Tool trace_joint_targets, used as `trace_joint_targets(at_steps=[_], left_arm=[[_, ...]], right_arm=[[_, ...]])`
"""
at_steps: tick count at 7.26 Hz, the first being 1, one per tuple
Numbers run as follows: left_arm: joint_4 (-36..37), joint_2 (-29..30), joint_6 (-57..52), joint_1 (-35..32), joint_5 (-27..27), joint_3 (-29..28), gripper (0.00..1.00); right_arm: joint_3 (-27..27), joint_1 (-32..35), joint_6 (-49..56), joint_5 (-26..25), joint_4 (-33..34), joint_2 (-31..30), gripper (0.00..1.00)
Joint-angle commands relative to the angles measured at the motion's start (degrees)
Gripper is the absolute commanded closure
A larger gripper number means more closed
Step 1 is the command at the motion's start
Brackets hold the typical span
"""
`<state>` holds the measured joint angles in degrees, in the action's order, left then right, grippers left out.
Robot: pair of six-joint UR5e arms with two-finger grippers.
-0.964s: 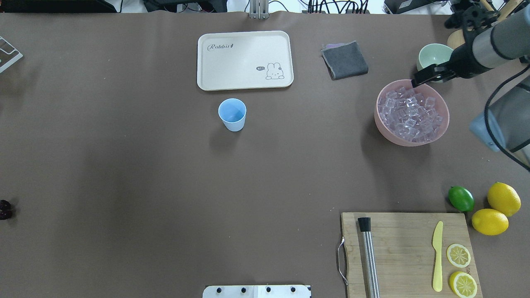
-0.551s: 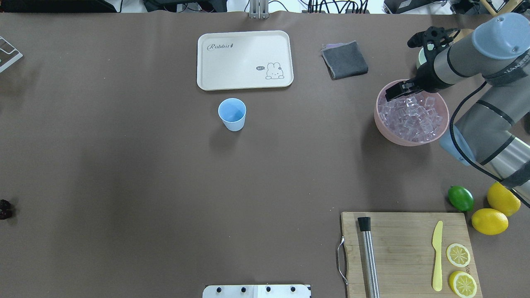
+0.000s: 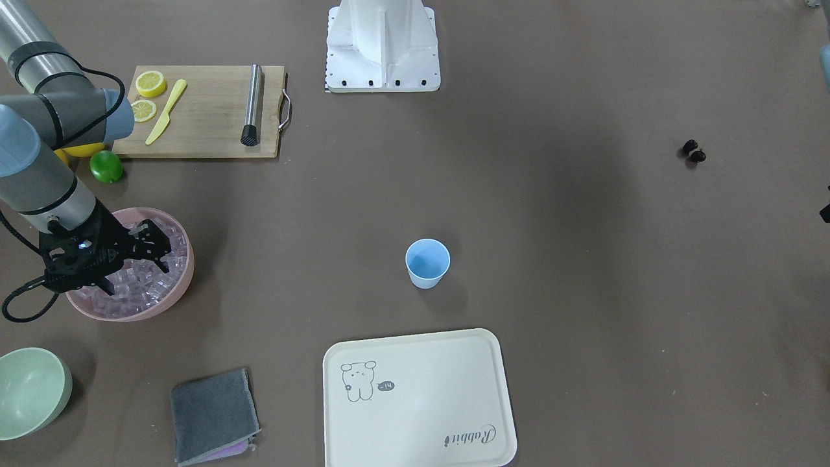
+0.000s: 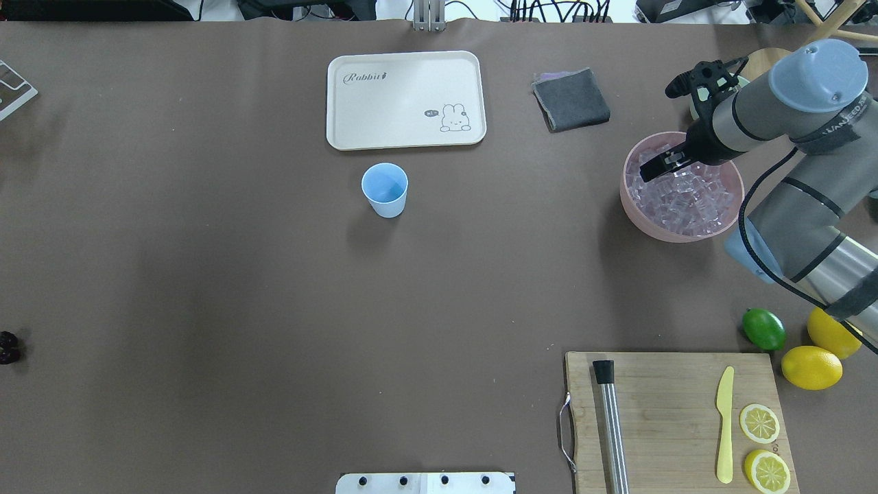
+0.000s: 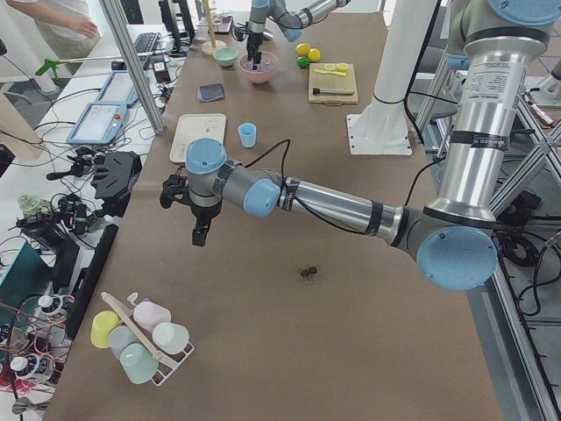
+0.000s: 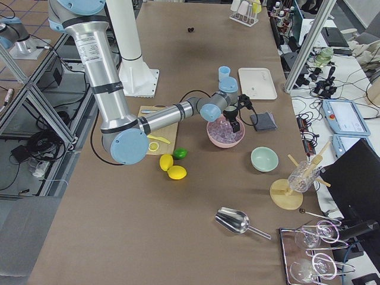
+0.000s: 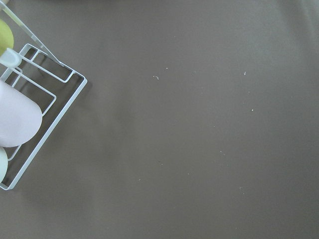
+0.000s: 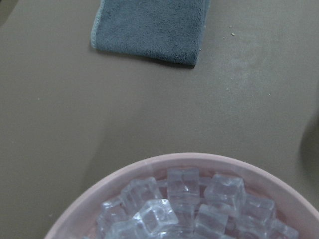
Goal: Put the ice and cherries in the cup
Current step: 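Lower the right gripper into the pink bowl and grasp an ice cube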
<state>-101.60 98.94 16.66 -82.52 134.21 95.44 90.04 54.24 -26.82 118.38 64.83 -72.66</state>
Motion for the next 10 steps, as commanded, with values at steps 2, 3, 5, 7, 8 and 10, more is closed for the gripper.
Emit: trace_joint_targets(at_steps=[2, 3, 5, 7, 8, 10], left_arm=[[-0.3, 0.3, 0.0, 0.1, 0.0, -0.6, 0.02], [-0.3, 0.2, -0.1, 0.1, 0.0, -0.7, 0.02], [-0.4, 0.0, -0.1, 0.0, 0.0, -0.4, 0.02], [-0.5, -0.2, -0.1, 0.0, 0.0, -0.3, 0.02], [-0.5, -0.3, -0.2, 0.0, 0.0, -0.3, 0.02], [-0.5, -0.5, -0.3, 0.0, 0.0, -0.3, 0.02]], right_arm=[[-3.5, 0.6, 4.8, -0.2, -0.1, 0.5, 0.09], [-3.9, 0.4, 4.8, -0.3, -0.2, 0.5, 0.09], [-3.6, 0.6, 4.9, -0.1, -0.1, 0.3, 0.38], [-3.4, 0.6, 4.9, 0.0, -0.1, 0.0, 0.61], [-3.3, 0.7, 4.9, 0.0, -0.1, -0.1, 0.7], [-2.1, 1.6, 4.8, 0.4, -0.1, -0.3, 0.95]])
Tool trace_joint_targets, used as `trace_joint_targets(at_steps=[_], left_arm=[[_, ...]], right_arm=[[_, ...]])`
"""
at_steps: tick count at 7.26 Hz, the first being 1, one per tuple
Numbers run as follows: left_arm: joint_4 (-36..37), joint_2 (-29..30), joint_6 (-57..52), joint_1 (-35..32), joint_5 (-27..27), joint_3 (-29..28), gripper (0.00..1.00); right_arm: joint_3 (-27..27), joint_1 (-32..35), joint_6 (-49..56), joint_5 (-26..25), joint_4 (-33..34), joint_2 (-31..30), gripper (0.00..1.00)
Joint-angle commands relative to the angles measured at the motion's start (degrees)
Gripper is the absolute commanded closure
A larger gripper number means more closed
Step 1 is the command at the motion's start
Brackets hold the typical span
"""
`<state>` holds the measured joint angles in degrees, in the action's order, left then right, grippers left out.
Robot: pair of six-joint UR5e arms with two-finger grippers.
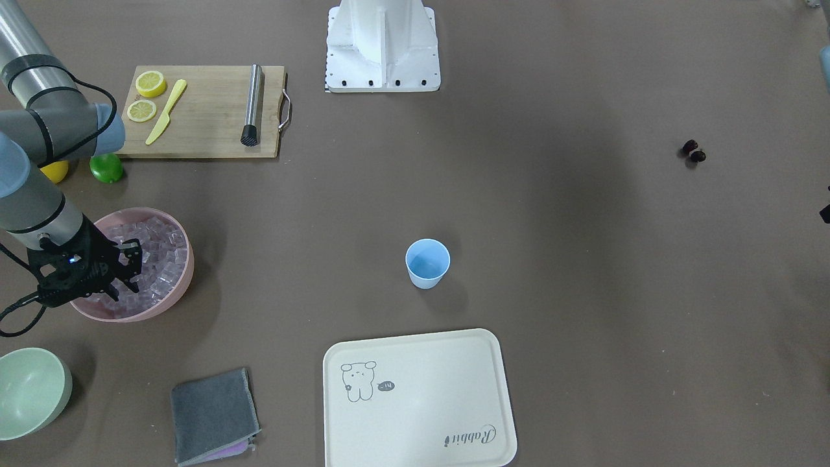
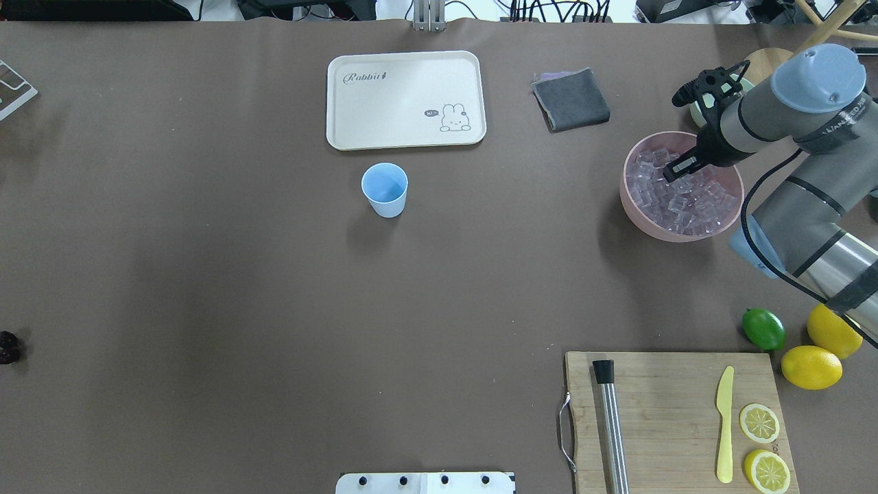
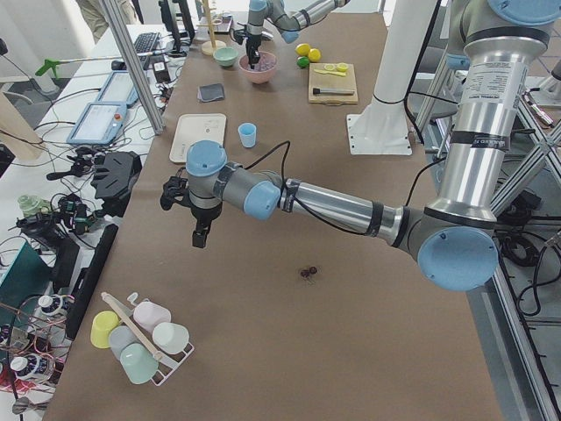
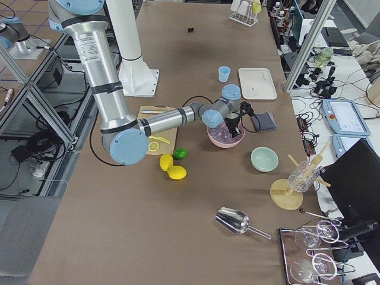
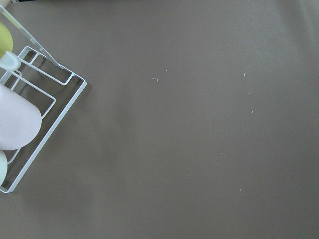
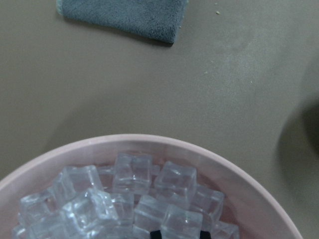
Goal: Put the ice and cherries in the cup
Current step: 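Lower the right gripper into the pink bowl and grasp an ice cube, then carry the ice cube with the right gripper over the light-blue cup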
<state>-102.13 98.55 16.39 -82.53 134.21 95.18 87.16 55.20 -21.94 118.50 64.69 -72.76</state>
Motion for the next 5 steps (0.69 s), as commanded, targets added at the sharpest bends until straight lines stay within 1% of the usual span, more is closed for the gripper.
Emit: trace_joint_targets(at_steps=[1, 5], left_arm=[[0.0, -0.1, 0.0, 0.0, 0.0, -0.1, 0.02], [-0.1, 0.0, 0.0, 0.1, 0.0, -0.3, 0.02]], right_arm=[[2.8, 2.4, 0.0, 1.4, 1.2, -0.5, 0.99], [3.6, 3.1, -0.1, 2.4, 2.1, -0.7, 1.0]])
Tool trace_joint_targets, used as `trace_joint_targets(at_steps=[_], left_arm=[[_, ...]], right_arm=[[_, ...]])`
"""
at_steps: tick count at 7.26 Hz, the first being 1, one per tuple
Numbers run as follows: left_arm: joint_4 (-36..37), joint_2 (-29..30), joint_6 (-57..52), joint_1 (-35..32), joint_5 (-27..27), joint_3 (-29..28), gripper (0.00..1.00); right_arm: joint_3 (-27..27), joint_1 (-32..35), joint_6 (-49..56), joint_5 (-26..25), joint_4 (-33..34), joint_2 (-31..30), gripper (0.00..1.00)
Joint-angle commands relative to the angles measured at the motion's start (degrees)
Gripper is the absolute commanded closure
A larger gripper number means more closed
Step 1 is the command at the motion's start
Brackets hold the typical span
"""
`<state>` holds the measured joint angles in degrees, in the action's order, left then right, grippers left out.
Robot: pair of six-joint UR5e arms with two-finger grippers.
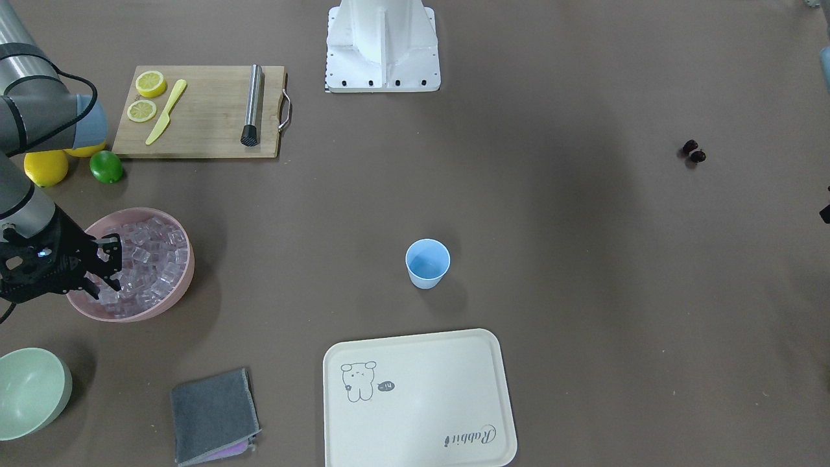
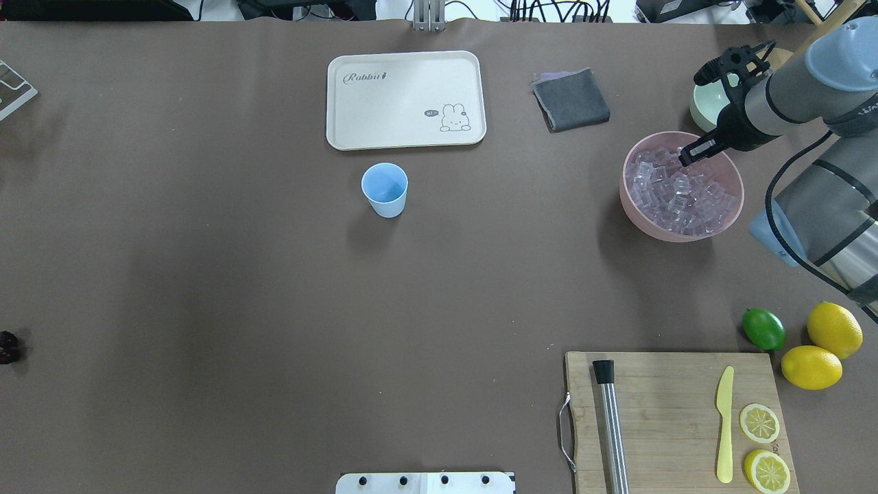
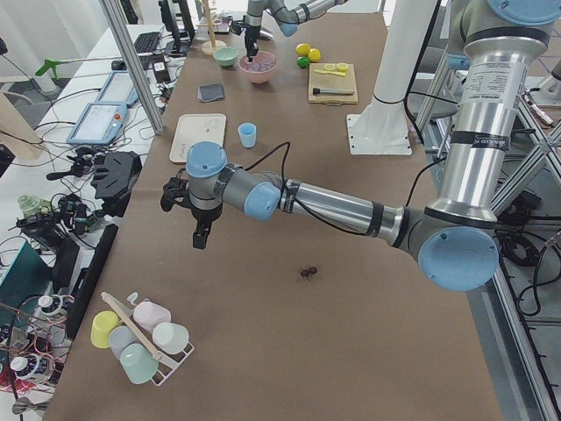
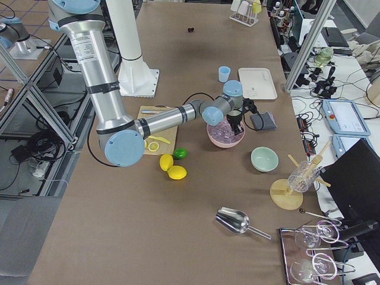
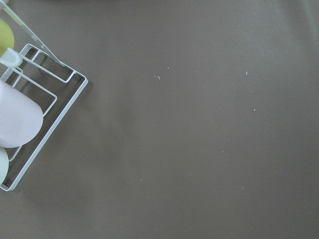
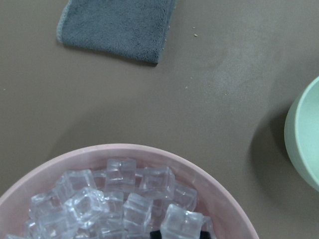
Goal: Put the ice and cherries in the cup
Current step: 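Carry the ice cube with the right gripper over the light-blue cup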
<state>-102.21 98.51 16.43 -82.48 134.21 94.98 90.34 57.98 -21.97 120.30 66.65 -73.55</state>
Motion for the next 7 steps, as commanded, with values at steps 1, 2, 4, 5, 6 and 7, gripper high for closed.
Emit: trace_joint_targets(at_steps=[1, 2, 4, 5, 6, 7], left_arm=[[0.0, 0.0, 0.0, 0.0, 0.0, -0.1, 0.02], [0.0, 0.0, 0.1, 0.0, 0.0, -0.1, 0.02], [0.0, 0.0, 0.3, 0.0, 0.1, 0.1, 0.02], [0.0, -0.1, 0.3, 0.0, 0.1, 0.0, 0.02], [-0.1, -0.1, 0.2, 0.0, 0.1, -0.1, 0.02], [-0.1, 0.0, 0.1, 0.0, 0.1, -0.5, 0.02]], right_arm=[[0.9, 0.5, -0.7, 1.0, 0.1, 0.9, 1.0], [1.8, 0.4, -2.8, 1.3, 2.7, 3.1, 1.0], [4.9, -0.1, -7.5, 1.7, 16.5, 13.2, 1.0], [4.7, -4.2, -13.5, 0.5, 19.7, 18.0, 1.0], [3.8, -8.3, -20.0, -3.7, 19.8, 21.9, 1.0], [1.7, -11.5, -23.1, -6.5, 19.7, 25.3, 1.0]])
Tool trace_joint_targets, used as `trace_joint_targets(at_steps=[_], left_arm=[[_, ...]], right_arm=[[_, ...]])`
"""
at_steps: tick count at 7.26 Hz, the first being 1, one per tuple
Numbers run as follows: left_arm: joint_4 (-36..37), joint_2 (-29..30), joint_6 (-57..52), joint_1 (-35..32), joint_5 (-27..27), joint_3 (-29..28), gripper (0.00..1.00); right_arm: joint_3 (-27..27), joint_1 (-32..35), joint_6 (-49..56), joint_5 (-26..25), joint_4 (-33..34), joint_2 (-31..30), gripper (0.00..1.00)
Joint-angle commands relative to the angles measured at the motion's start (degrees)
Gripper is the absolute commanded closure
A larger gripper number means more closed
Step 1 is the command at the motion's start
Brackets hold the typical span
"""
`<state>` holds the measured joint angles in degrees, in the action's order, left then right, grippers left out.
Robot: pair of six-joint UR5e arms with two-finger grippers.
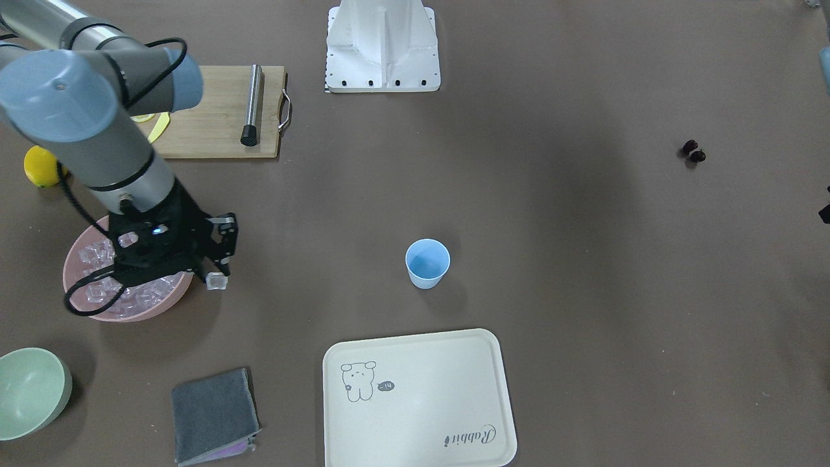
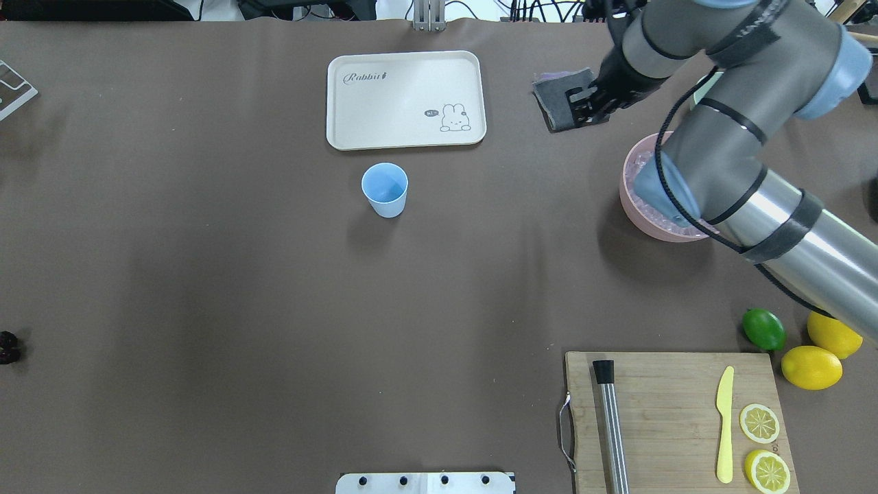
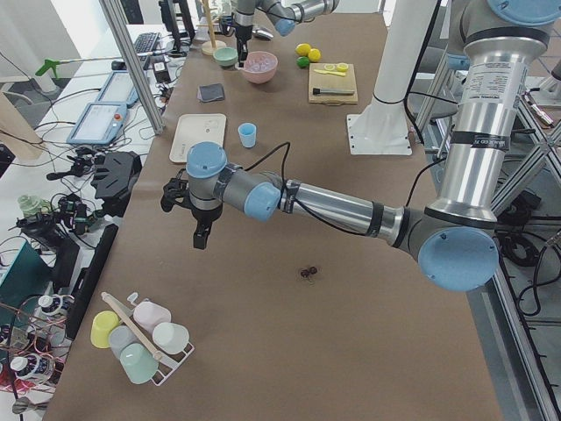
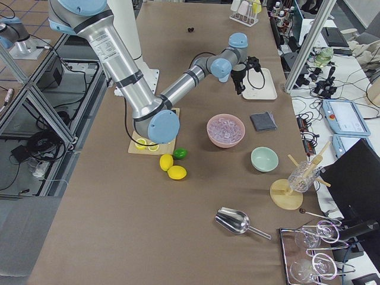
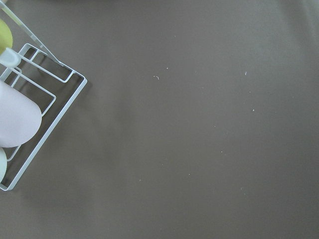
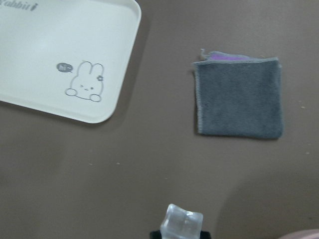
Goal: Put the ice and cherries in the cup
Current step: 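Carry the ice cube with the right gripper over the light-blue cup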
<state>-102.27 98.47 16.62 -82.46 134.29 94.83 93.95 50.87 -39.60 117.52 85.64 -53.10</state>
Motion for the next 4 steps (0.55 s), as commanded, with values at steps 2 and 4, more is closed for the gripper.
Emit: trace_joint_targets(at_steps=[2, 4], left_arm=[[0.0, 0.1, -0.4, 0.0, 0.0, -0.3, 0.02], [0.0, -0.2, -0.5, 0.0, 0.0, -0.6, 0.02]], right_arm=[[-14.1, -11.6, -15.7, -11.4, 0.3, 18.8, 1.0], [-16.3, -15.1, -18.2, -13.1, -0.6, 22.2, 1.0]])
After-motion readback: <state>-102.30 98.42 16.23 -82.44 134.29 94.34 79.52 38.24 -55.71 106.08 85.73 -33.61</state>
